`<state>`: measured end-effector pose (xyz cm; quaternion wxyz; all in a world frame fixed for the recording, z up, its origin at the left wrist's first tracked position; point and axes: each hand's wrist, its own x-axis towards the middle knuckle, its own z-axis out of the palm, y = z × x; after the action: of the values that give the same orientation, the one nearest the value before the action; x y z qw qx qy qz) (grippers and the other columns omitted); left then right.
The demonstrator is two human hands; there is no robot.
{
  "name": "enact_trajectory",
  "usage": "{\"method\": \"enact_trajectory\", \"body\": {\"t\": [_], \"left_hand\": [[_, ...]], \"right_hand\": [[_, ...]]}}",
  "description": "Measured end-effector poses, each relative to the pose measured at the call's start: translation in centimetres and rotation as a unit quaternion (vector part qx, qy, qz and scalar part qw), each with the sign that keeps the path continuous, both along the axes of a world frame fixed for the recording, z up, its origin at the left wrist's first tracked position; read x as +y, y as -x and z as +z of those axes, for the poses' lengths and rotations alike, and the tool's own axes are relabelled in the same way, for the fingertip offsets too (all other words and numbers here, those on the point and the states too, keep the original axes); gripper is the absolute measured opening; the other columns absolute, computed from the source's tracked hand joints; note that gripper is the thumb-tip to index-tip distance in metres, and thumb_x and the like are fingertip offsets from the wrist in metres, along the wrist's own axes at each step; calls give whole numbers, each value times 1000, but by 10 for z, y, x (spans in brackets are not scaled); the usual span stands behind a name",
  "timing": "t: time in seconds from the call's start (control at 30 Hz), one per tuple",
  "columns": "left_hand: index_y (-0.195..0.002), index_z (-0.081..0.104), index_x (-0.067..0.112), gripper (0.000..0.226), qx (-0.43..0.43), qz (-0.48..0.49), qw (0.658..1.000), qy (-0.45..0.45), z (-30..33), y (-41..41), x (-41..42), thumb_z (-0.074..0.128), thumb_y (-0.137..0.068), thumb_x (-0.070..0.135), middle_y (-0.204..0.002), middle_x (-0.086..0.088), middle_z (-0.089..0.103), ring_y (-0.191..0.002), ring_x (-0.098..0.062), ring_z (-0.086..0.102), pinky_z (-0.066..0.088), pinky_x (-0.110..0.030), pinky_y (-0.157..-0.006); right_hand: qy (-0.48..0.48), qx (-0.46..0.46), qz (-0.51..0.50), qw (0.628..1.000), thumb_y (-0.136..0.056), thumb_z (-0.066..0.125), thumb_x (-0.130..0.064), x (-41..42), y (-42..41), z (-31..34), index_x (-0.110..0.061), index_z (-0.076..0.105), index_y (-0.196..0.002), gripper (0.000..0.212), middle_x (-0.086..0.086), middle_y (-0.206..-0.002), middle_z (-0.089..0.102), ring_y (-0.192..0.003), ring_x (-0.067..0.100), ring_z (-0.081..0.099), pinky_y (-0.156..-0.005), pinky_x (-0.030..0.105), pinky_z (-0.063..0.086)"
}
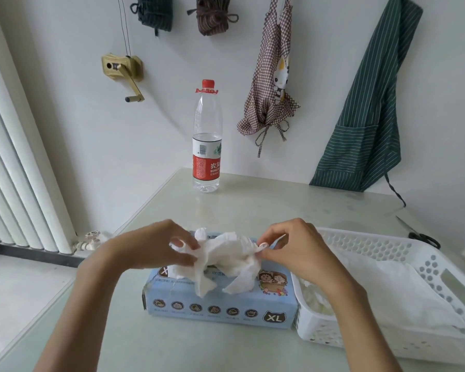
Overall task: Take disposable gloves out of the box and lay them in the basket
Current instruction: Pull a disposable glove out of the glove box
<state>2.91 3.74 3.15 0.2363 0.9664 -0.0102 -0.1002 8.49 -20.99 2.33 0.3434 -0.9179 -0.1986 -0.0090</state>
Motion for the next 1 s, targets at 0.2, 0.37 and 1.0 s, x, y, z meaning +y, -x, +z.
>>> {"method": "enact_trajectory", "body": {"t": [0.2, 0.37, 1.0], "left_hand": [[-81, 59, 41, 40, -240, 96, 965, 33, 21, 6, -40, 49, -64, 76, -94, 25, 58, -87, 7, 52, 40, -20, -69], [-84, 54, 38, 35, -240, 69, 968, -41, 1, -8, -59, 73, -66, 62, -91, 22, 57, -79, 0, 45, 30, -17, -60], [-82, 74, 27, 25, -260, 132, 944, 155, -15, -24, -44, 59, -88, 47, -80, 6, 72, -83, -21, 66, 53, -38, -76]], "right_hand": [[62, 59, 100, 991, -81, 74, -30, -16, 4, 13, -38, 74, -96, 17, -19, -87, 70, -81, -1, 63, -77, 23, 52], [-13, 16, 63, 998, -87, 65, -38, -10, 0, 13, -39, 63, -112, 25, -20, -101, 64, -88, -2, 60, -79, 21, 47], [228, -87, 164, 956, -100, 41, -33, 5, 31, -18, -29, 63, -111, 25, -19, -104, 60, -96, 9, 51, -84, 27, 42]]}}
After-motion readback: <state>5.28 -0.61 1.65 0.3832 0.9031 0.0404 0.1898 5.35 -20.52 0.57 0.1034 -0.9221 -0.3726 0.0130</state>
